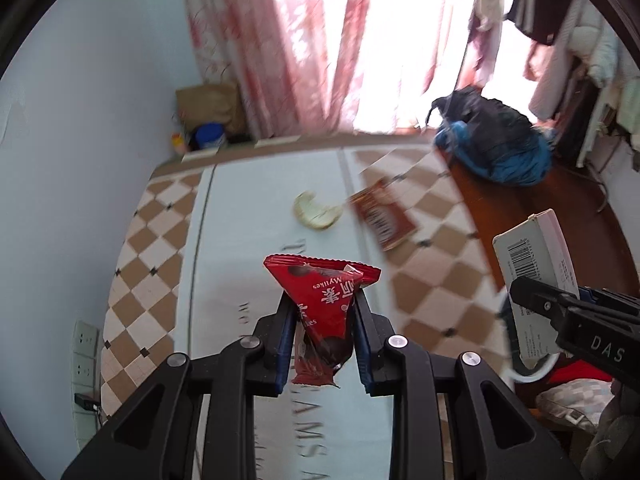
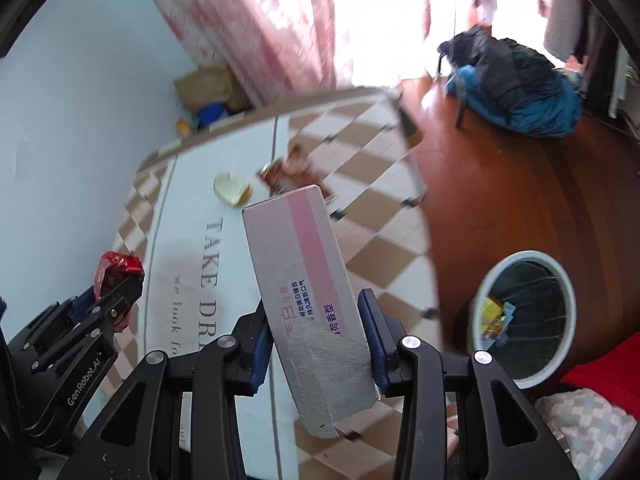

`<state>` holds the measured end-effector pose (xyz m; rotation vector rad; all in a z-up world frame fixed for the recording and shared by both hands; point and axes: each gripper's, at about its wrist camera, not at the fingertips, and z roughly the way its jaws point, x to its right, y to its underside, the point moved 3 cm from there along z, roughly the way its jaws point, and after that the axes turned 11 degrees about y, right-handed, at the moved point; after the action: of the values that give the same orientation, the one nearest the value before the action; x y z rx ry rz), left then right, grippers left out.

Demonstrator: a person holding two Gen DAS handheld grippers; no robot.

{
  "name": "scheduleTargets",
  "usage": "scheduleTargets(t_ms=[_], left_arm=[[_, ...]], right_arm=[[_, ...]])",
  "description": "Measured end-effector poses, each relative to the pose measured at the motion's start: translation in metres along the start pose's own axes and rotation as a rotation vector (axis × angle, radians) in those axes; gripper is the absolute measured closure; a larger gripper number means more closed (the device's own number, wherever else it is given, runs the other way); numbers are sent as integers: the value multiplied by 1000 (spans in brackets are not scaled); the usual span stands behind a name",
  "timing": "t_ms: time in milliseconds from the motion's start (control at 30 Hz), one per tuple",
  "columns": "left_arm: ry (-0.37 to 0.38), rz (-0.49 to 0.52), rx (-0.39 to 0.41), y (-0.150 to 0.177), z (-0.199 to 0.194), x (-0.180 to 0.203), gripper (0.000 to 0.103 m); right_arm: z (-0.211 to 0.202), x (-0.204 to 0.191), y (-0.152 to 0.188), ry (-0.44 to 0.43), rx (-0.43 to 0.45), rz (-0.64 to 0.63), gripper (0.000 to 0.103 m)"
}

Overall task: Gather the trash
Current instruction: 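Carry the red wrapper and pink box over the bin and open both tools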

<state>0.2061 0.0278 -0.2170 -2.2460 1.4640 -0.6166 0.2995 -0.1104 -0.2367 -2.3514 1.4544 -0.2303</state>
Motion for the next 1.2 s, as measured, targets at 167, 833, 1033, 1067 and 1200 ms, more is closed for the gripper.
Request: scheduleTargets(t_ms=[167, 833, 1033, 1067, 1200], left_arm=[[112, 56, 18, -9, -19, 67, 80], [328, 313, -233, 32, 118, 319, 80], [332, 323, -308, 38, 172, 347, 80], [331, 322, -318, 38, 178, 350, 80], [336, 327, -357, 42, 198, 359, 76]], right_arm=[[-54, 68, 8, 19, 79, 78, 61], [11, 358, 91, 124, -73, 453, 61], [84, 392, 111, 105, -197, 514, 61], [96, 397, 114, 110, -212, 518, 61], [124, 410, 118, 114, -248, 523, 61]])
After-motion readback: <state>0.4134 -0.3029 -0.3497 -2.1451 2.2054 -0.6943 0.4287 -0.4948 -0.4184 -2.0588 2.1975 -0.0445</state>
